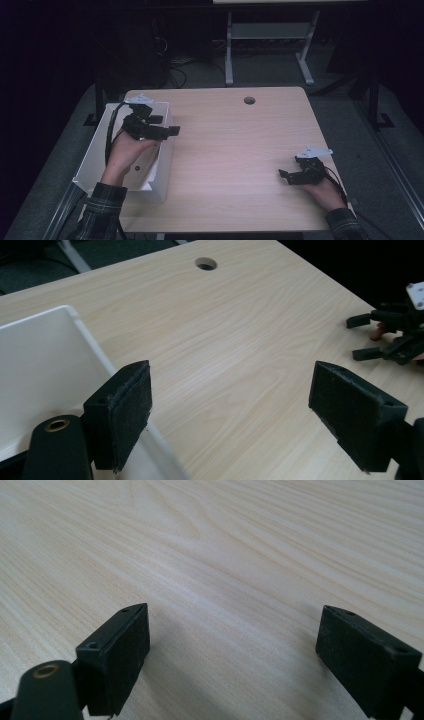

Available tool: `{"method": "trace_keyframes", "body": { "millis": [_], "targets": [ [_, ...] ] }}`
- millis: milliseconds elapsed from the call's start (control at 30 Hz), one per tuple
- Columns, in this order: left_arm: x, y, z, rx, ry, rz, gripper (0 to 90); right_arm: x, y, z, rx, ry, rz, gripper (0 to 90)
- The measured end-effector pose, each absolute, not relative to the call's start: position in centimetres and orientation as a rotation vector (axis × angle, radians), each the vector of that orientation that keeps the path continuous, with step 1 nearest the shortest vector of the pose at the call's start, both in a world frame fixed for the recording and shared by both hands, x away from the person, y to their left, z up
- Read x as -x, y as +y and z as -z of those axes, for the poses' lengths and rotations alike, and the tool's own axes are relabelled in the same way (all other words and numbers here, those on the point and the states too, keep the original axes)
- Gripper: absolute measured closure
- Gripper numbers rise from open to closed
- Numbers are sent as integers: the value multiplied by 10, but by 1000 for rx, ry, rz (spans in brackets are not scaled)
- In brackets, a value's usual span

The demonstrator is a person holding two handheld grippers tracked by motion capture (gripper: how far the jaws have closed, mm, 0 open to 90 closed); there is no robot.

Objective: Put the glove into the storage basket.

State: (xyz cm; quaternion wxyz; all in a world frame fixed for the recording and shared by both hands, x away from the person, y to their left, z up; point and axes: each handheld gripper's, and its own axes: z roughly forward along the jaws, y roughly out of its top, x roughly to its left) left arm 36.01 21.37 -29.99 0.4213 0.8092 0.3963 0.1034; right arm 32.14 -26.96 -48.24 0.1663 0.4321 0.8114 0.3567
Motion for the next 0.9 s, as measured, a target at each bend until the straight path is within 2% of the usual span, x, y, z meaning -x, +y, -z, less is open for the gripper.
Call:
{"method": "trace_keyframes", "body": {
  "millis": [533, 900],
  "targets": [
    [-352, 147, 327, -2068, 896, -205, 171, -321, -269, 482, -1230, 2313, -1015, 138],
    [-343, 104, 367, -2119, 835, -173, 171, -321, -269, 482, -1230, 2315, -1017, 138]
  ]
}}
